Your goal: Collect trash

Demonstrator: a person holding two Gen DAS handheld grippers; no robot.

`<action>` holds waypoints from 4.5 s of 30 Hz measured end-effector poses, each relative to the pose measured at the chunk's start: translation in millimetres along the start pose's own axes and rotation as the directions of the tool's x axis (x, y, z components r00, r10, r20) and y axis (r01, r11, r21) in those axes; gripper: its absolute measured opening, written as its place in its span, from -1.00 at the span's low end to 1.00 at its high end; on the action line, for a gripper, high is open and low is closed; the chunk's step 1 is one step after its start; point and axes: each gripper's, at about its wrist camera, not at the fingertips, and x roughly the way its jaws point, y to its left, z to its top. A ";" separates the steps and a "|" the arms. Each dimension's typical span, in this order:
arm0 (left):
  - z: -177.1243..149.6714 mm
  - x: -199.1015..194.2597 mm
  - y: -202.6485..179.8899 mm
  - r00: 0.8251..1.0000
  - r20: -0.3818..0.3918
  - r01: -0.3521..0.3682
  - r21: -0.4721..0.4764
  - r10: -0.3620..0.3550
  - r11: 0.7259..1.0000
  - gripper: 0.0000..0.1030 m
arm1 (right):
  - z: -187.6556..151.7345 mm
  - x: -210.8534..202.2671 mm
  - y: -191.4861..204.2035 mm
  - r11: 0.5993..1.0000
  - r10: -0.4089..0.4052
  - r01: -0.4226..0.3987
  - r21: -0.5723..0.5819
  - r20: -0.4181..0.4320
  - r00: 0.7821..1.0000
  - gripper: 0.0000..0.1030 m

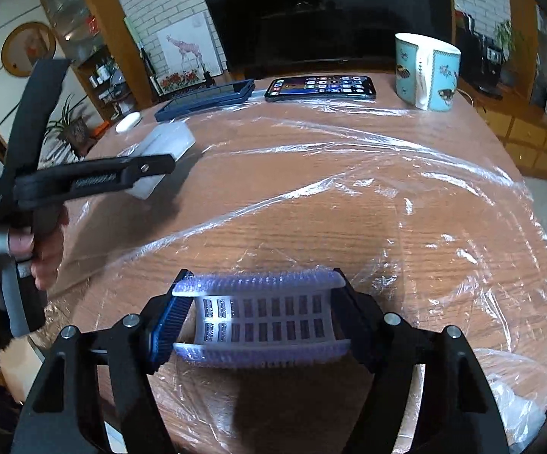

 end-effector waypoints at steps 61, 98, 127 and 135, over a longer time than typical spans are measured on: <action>-133.9 -153.6 -22.4 0.989 0.051 0.135 0.079 -0.139 0.988 0.08 | -44.5 -101.4 63.9 0.972 0.178 -0.171 -0.159 0.031 0.984 0.39; -236.7 -99.0 -71.0 0.963 -0.228 0.204 0.256 -0.146 0.945 0.08 | -144.5 -61.6 66.6 0.963 0.177 -0.211 -0.169 -0.198 0.964 0.39; -250.2 -61.3 -62.8 0.960 -0.265 0.163 0.255 -0.094 0.953 0.53 | -155.0 -31.5 46.2 0.984 0.106 -0.138 -0.116 -0.251 0.962 0.75; -152.2 -155.0 -14.1 0.987 0.125 0.075 0.175 -0.098 0.982 0.95 | -57.4 -97.3 24.6 0.982 -0.026 0.042 -0.182 0.090 0.996 0.92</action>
